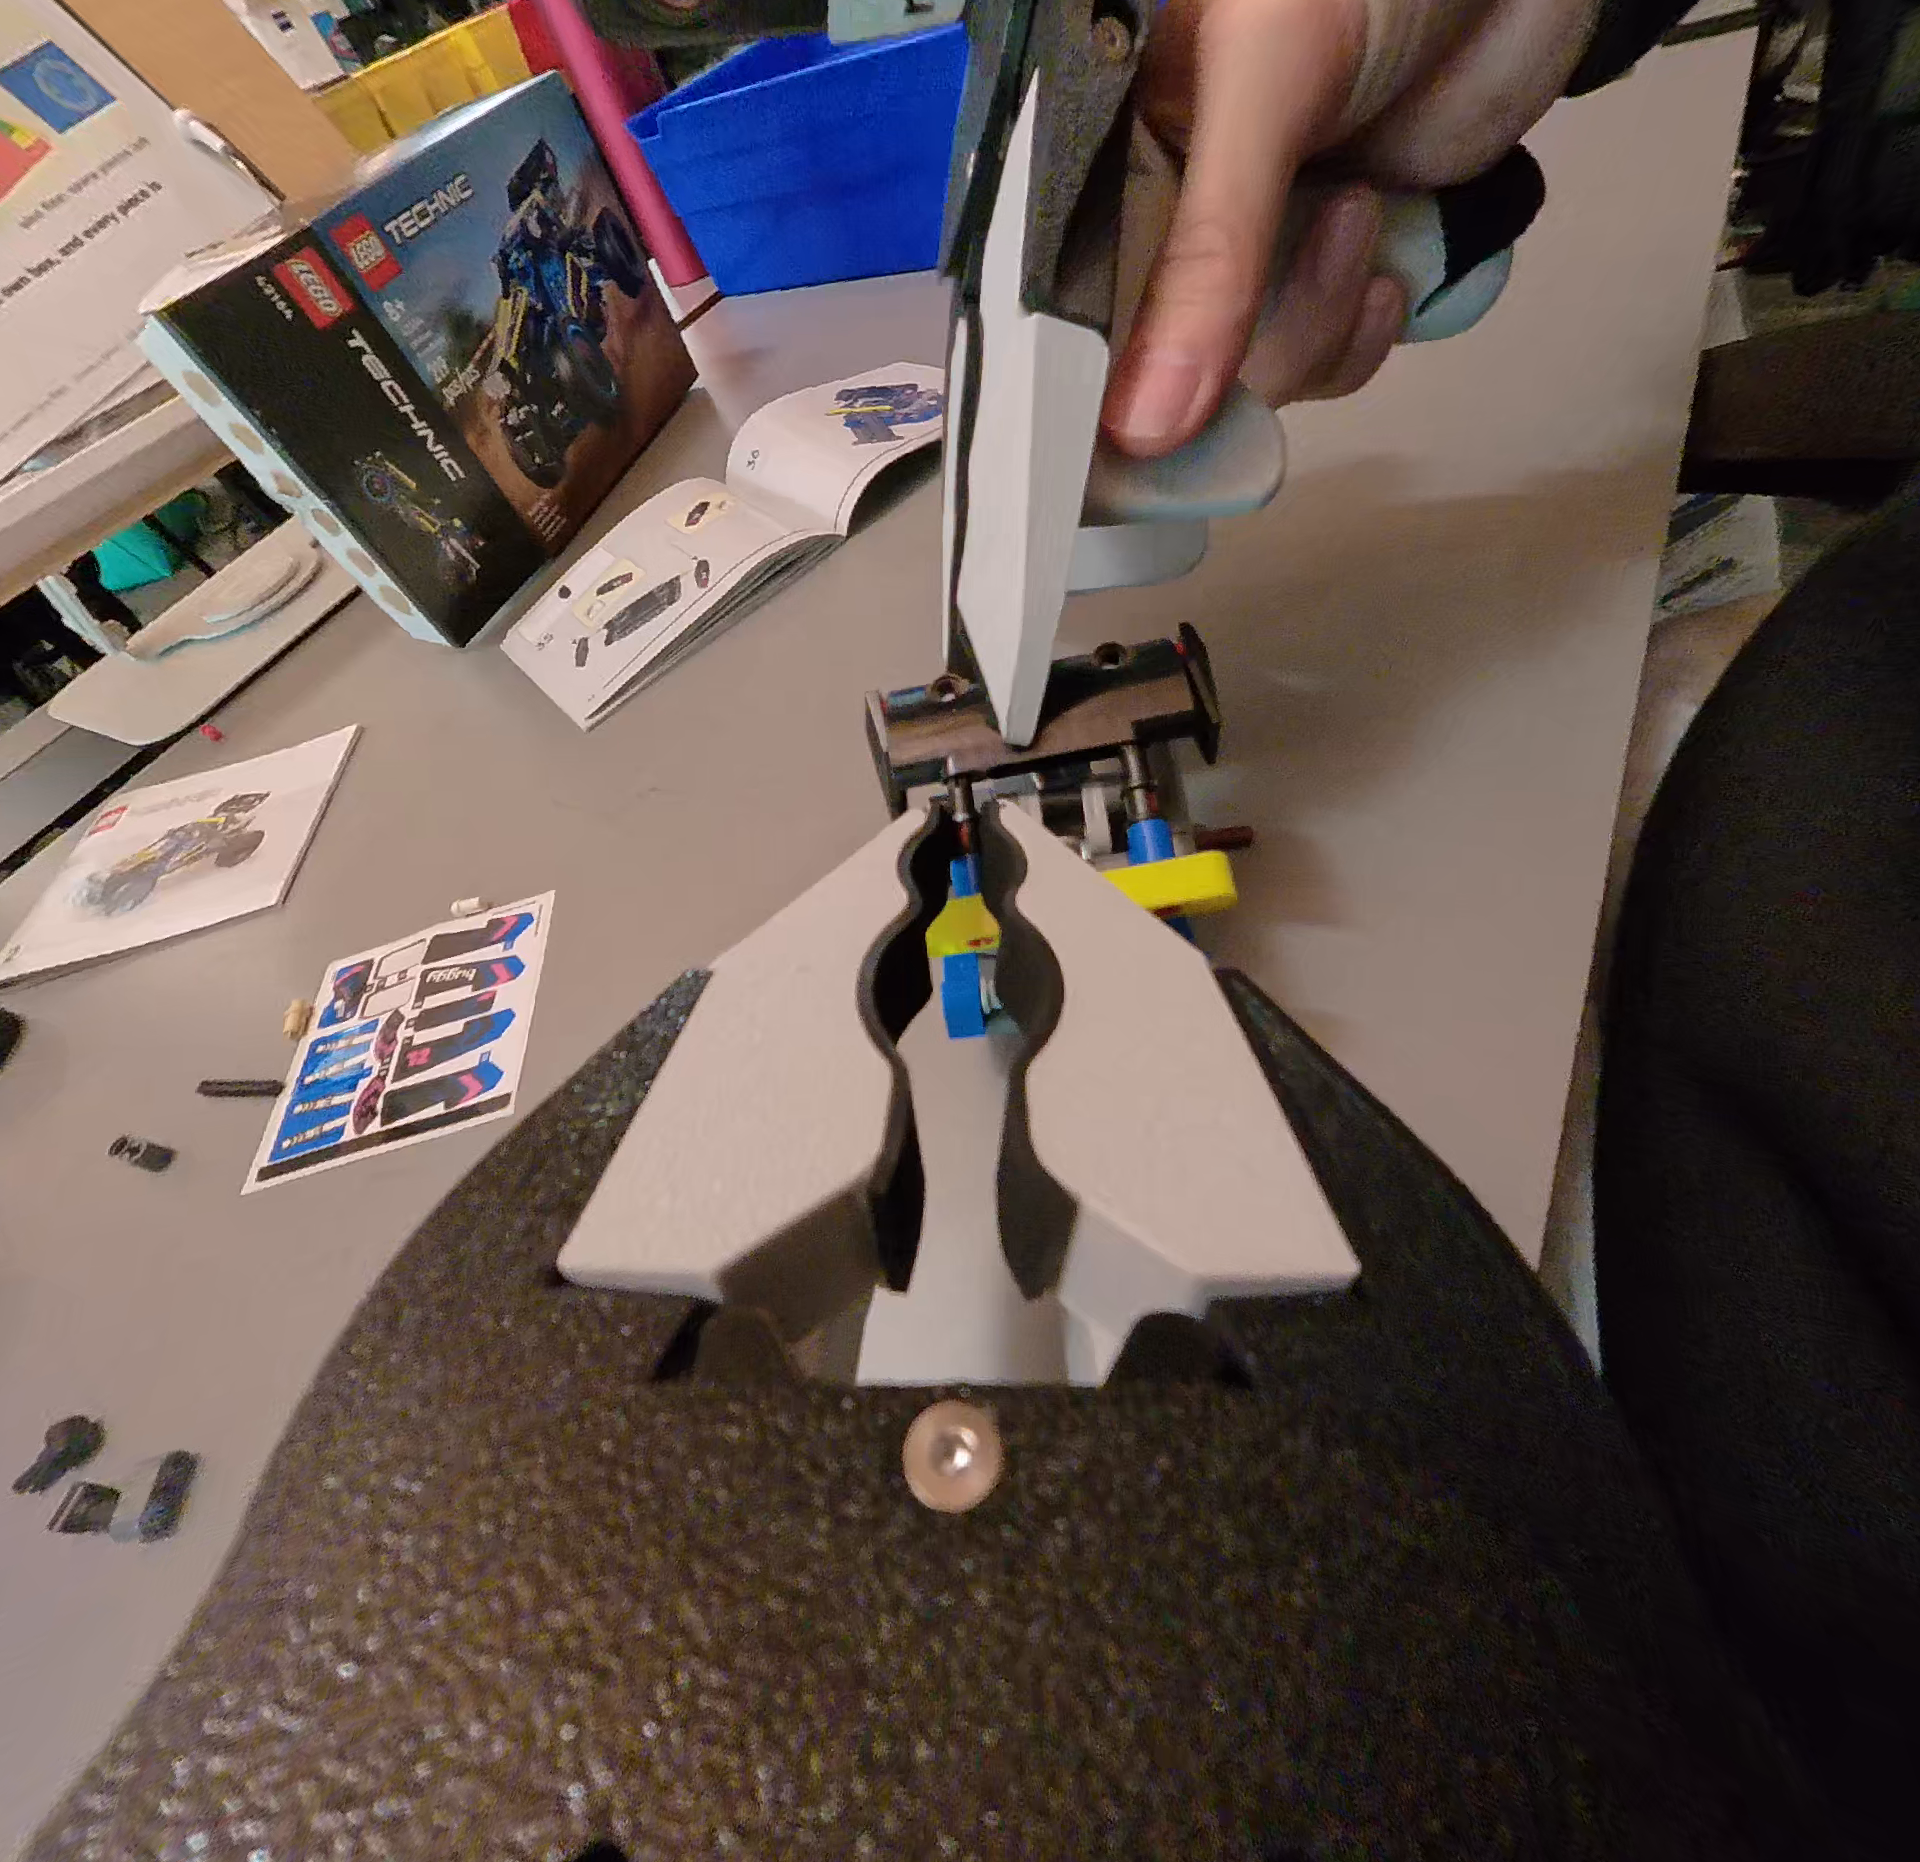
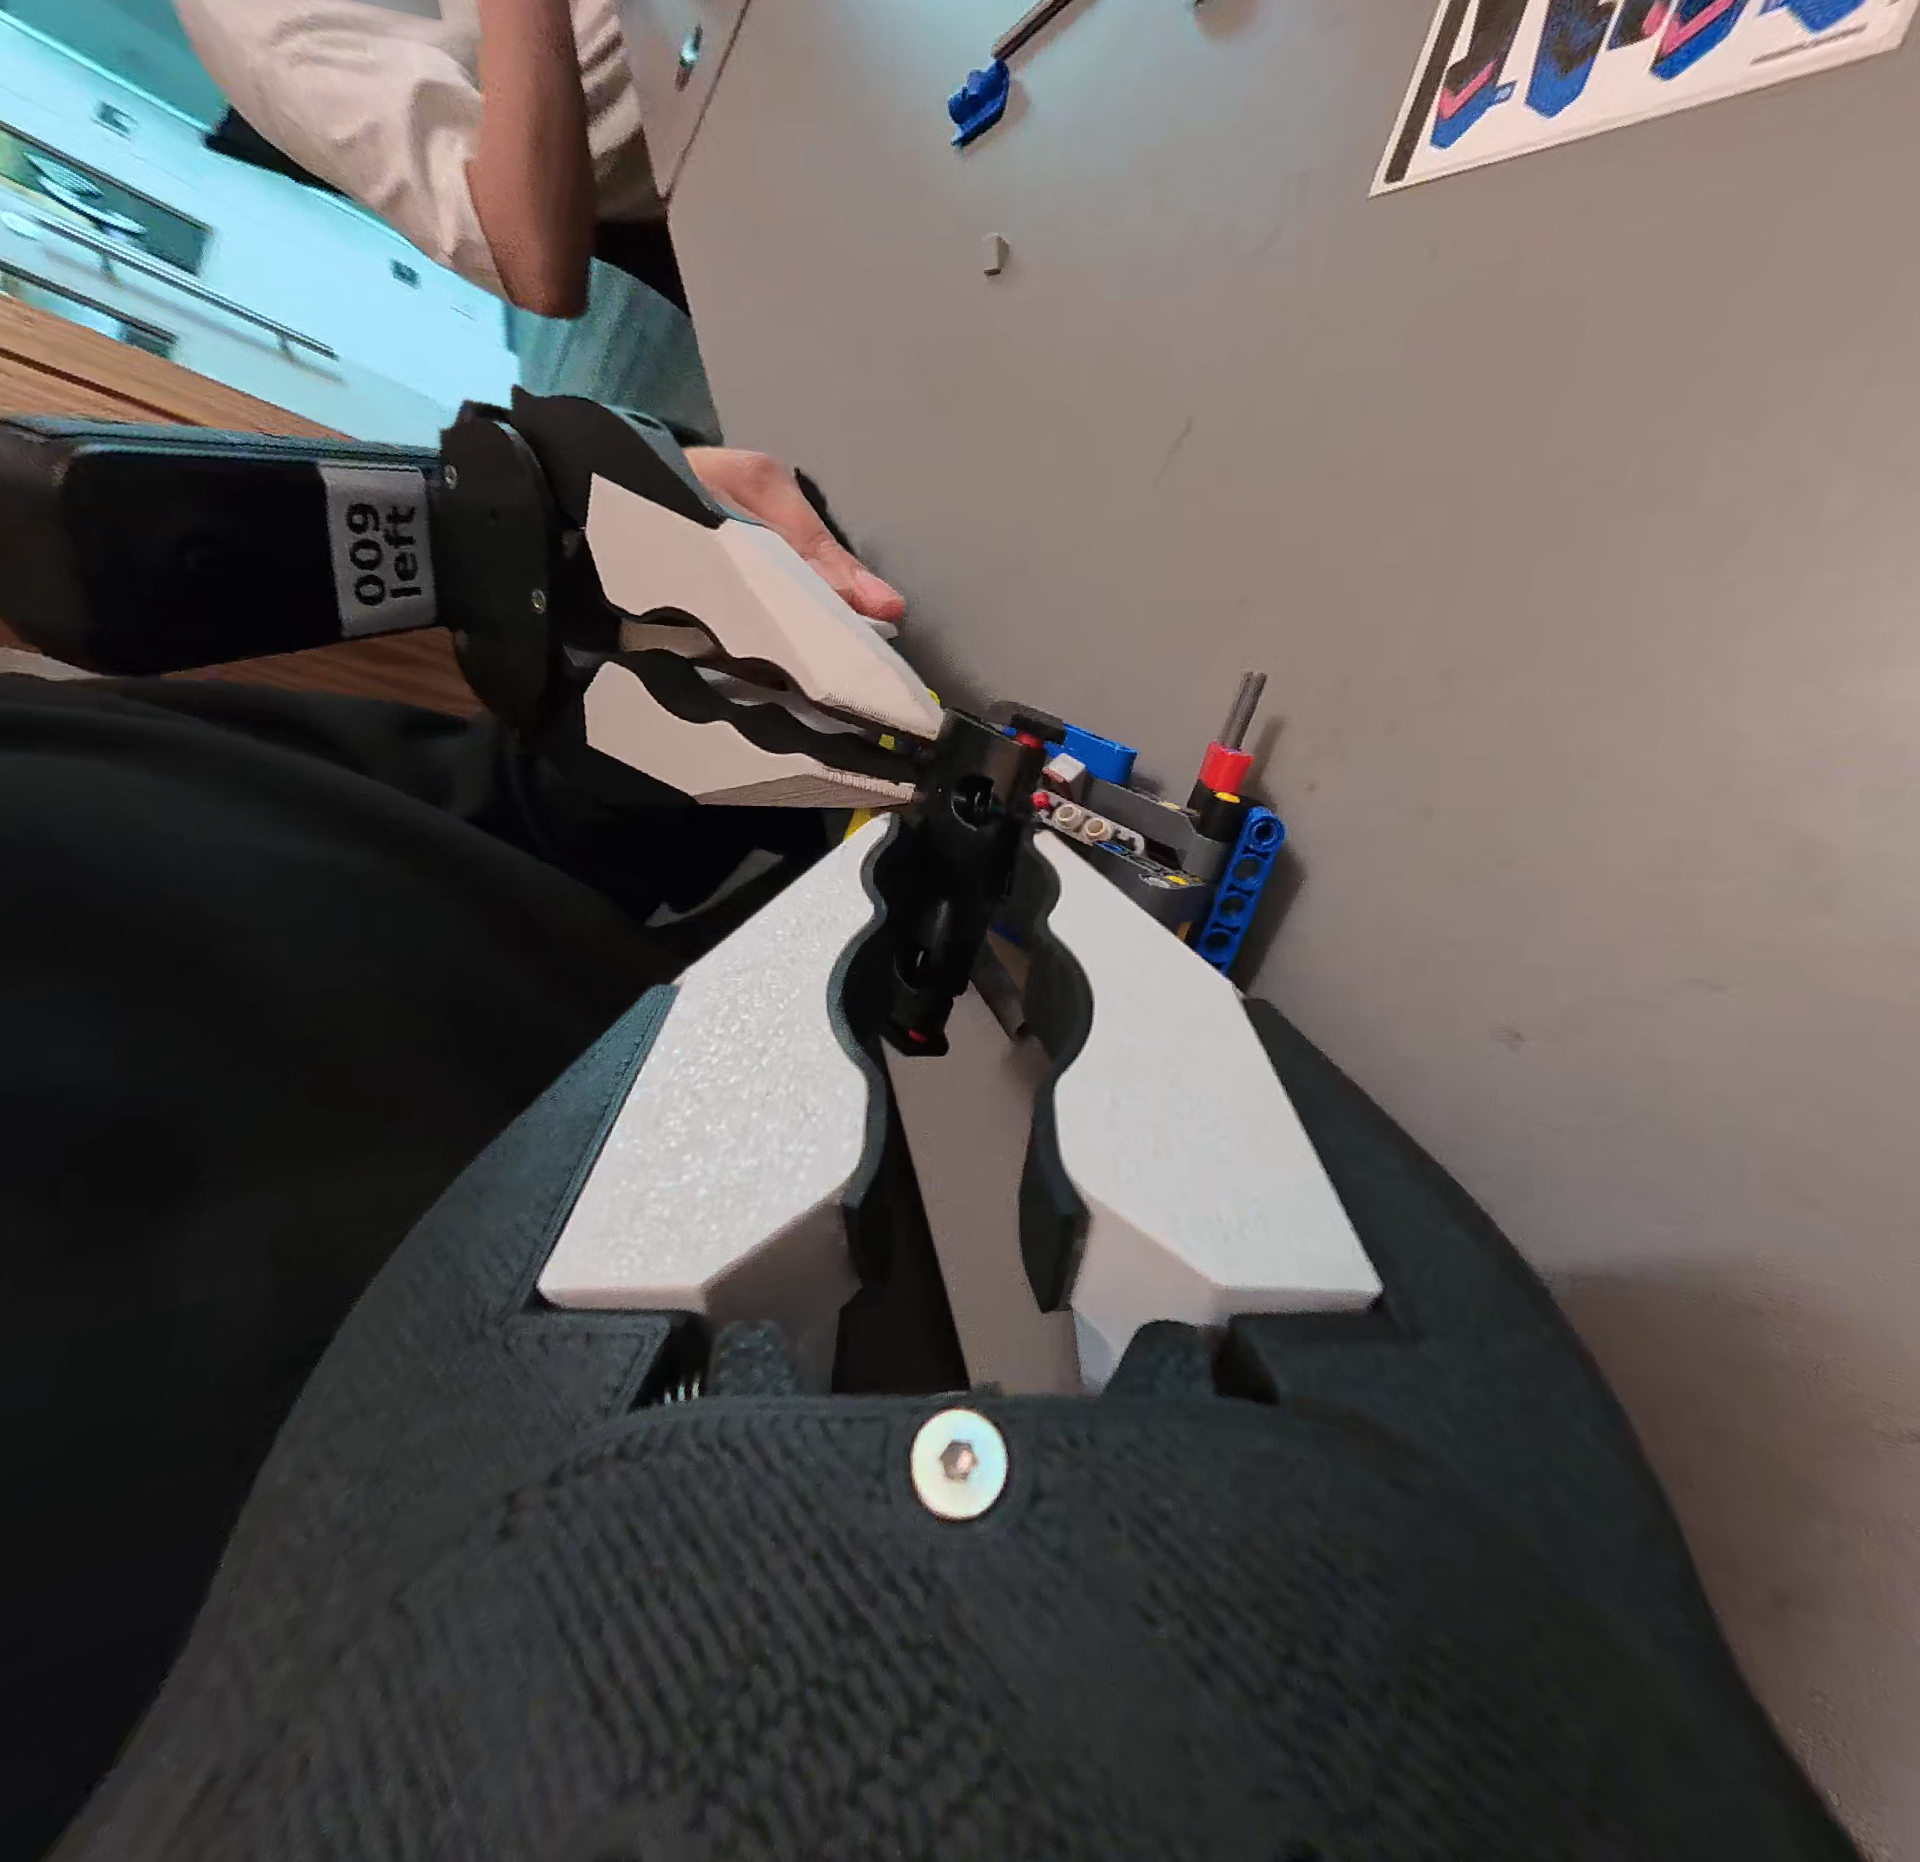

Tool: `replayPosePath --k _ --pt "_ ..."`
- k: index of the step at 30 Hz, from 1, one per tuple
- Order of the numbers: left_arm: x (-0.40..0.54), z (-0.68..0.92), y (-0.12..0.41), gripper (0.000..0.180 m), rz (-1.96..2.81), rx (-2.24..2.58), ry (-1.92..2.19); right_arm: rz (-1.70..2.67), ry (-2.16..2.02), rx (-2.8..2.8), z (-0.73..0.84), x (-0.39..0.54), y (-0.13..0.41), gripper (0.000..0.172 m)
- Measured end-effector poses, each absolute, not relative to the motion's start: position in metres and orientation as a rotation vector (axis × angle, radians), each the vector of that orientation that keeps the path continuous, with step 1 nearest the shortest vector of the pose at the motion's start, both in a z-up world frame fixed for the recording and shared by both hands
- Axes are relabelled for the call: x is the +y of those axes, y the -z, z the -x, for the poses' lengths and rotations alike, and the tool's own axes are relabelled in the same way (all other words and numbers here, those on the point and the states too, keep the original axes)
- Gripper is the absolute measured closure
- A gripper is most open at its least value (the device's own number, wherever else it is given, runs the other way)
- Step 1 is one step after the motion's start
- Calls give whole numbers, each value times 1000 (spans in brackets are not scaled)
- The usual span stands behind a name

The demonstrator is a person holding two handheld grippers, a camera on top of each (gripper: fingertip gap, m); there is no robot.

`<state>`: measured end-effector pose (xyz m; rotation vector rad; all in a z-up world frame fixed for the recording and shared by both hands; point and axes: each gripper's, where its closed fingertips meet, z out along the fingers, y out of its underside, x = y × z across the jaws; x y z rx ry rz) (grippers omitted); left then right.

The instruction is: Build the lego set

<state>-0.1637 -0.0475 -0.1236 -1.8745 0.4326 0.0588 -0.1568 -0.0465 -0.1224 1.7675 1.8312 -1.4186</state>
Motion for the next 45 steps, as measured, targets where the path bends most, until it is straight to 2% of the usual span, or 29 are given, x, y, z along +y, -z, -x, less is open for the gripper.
replayPosePath --k 11,28,29,31,36,38,39,40,43,44,45 --pt "-46 169 124 178 1857 387 -116 -1772 1236 2141 165 -45 124 152" --pt "-44 168 121 177 1829 394 -128 -1693 1297 2089 160 -42 123 147" --pt "-44 168 121 177 1833 389 -122 -1728 1343 2052 165 -38 119 148" --pt "-43 169 121 177 1835 385 -123 -1766 1409 2014 171 -25 113 172" --pt "-41 169 123 177 1844 388 -141 -1555 1293 2033 150 -60 117 172" --pt "-42 172 122 177 1844 370 -145 -1633 1307 2135 161 -49 112 172" --pt "-42 174 122 177 1844 358 -150 -1706 1326 2142 167 -41 107 161" --pt "-43 177 121 177 1844 344 -156 -1797 1312 2178 172 -31 106 140" --pt "-42 180 121 177 1846 324 -180 -1876 1060 2432 168 -19 124 119" --pt "-42 181 121 177 1845 319 -195 -1850 1046 2464 168 -25 127 116" --pt "-42 183 120 177 1842 312 -213 -1836 1047 2488 170 -30 128 121"
